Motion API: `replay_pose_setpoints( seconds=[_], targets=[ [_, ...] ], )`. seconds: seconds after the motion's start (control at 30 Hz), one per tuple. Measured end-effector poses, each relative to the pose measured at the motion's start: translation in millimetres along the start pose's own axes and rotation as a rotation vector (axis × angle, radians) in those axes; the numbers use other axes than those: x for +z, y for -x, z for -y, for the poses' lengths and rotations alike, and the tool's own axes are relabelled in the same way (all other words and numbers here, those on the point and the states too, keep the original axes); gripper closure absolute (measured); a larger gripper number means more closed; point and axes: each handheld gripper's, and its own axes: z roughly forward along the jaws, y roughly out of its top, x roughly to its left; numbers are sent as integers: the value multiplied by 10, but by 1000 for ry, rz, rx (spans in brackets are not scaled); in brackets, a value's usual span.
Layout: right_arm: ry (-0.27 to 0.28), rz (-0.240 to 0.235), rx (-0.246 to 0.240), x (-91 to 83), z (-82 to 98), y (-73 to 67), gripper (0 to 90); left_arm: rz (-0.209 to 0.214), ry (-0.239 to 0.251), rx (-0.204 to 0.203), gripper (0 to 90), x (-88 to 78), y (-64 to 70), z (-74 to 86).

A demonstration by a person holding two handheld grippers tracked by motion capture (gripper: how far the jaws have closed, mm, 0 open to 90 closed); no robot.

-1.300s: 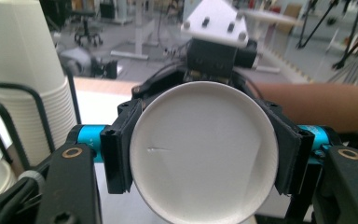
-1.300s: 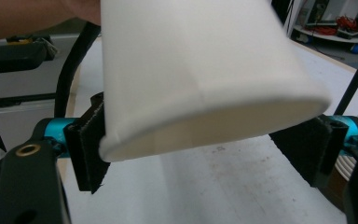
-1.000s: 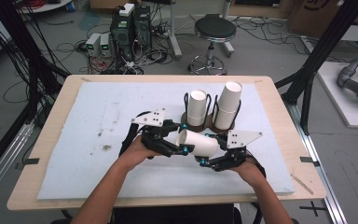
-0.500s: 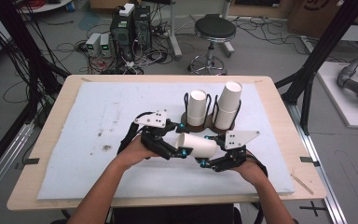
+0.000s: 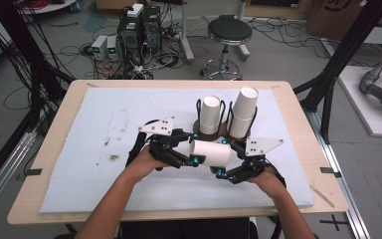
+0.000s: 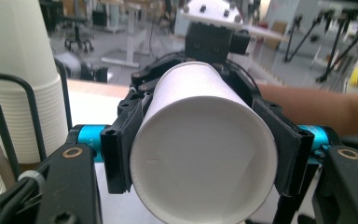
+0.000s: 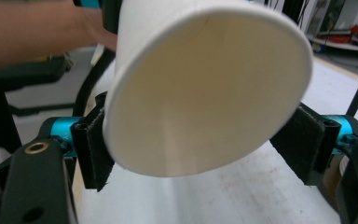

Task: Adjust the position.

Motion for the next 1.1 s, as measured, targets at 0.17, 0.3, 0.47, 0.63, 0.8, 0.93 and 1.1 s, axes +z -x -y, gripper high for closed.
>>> replay_pose_setpoints(
  seconds=[0.17,0.3,0.47,0.63,0.8,0.93,1.1],
  targets=[
    [38,-2,8,-35,-14,8,236,1,0,0,363,-20,-9,34],
    [38,-21,-15,-54,-19,11,333,8,4,-5,365,-30,-21,58],
    [-11,-26,-15,-63,-13,22,434,-77,-52,-16,239,-7,21,49],
    [-48,-44,-20,-26,-3,10,438,-125,-129,39,234,-29,66,27],
    [-66,-74,-17,9,-5,3,438,-70,-174,53,342,-9,70,53],
    [-69,-87,-9,7,-2,6,434,-36,-169,50,367,-9,61,76],
    [-22,-80,49,16,2,13,313,-17,-115,29,367,-36,42,101]
  ],
)
